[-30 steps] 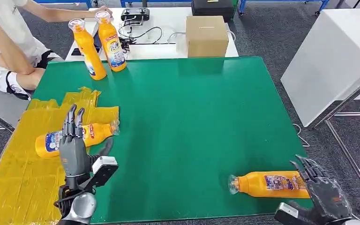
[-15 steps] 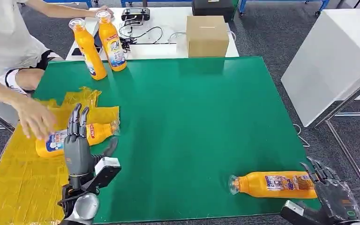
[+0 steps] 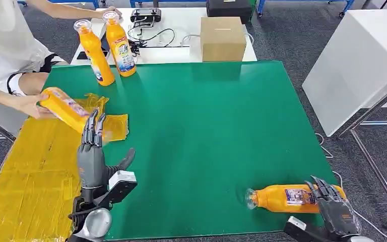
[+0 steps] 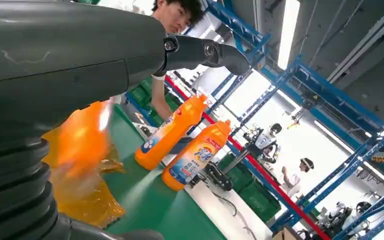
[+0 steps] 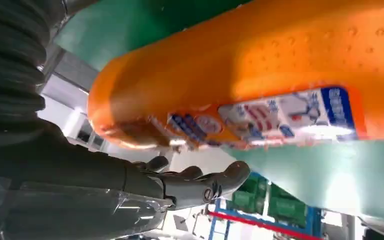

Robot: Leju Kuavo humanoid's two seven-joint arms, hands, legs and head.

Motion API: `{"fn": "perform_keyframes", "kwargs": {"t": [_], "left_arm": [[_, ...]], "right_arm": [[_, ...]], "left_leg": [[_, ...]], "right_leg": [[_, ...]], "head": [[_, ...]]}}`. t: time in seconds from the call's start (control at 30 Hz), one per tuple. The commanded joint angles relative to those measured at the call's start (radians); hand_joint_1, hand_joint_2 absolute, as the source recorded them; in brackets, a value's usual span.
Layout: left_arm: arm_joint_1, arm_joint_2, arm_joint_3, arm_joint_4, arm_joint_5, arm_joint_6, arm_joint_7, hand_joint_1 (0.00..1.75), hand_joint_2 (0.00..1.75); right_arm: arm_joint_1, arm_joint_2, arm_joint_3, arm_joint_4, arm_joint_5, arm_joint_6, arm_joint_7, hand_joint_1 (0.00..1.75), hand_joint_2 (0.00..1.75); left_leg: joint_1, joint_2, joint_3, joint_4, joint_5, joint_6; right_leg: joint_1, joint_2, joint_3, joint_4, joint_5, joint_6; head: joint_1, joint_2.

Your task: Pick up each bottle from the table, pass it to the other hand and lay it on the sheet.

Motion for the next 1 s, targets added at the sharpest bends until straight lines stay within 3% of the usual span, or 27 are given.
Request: {"fn": "perform_keyframes", "kwargs": {"t": [0.03,0.2,0.4,0.47,0.67,1.0], "left_arm": [[-0.035,0.030,-0.025,0.030,0.004,-0.002,0.005,0.00,1.75],[-0.035,0.030,-0.025,0.030,0.004,-0.002,0.005,0.00,1.75],[-0.031,0.032,-0.023,0.042,0.019,-0.002,0.024,0.00,1.75],[-0.031,0.034,-0.022,0.052,0.028,-0.002,0.025,0.00,1.75],[-0.029,0.032,-0.008,0.084,0.051,-0.002,0.025,0.00,1.75],[-0.035,0.036,-0.020,0.089,0.067,-0.002,0.034,0.00,1.75]], "right_arm": [[-0.037,0.032,0.041,0.087,0.001,-0.001,0.003,0.00,1.75],[-0.037,0.032,0.041,0.087,0.001,-0.001,0.003,0.00,1.75],[-0.098,0.012,0.115,0.205,0.131,-0.049,0.118,0.00,1.75],[-0.111,0.001,0.137,0.226,0.136,-0.037,0.129,1.75,1.75],[-0.092,-0.033,0.166,0.193,0.121,-0.024,0.173,1.75,1.75],[-0.182,-0.032,0.241,0.222,0.172,-0.045,0.197,1.75,1.75]], "left_leg": [[0.001,0.000,0.004,-0.002,-0.001,-0.001],[0.001,0.001,0.003,-0.001,-0.001,-0.001],[0.001,0.001,0.003,-0.001,0.000,-0.001],[0.002,0.002,0.005,-0.002,-0.001,-0.001],[0.001,0.002,0.007,-0.002,-0.001,-0.001],[0.001,0.004,0.007,-0.002,0.000,-0.001]], "right_leg": [[0.001,0.000,0.005,-0.003,0.000,0.000],[0.001,0.000,0.004,-0.002,0.000,0.000],[0.001,0.001,0.004,-0.003,0.001,0.000],[0.002,0.001,0.006,-0.004,0.001,0.000],[0.001,0.001,0.007,-0.003,0.000,0.000],[0.001,0.002,0.007,-0.003,0.001,0.000]], "head": [[0.000,0.000],[0.000,0.000],[0.001,0.000],[0.000,0.000],[0.000,0.000],[0.000,0.000]]}}
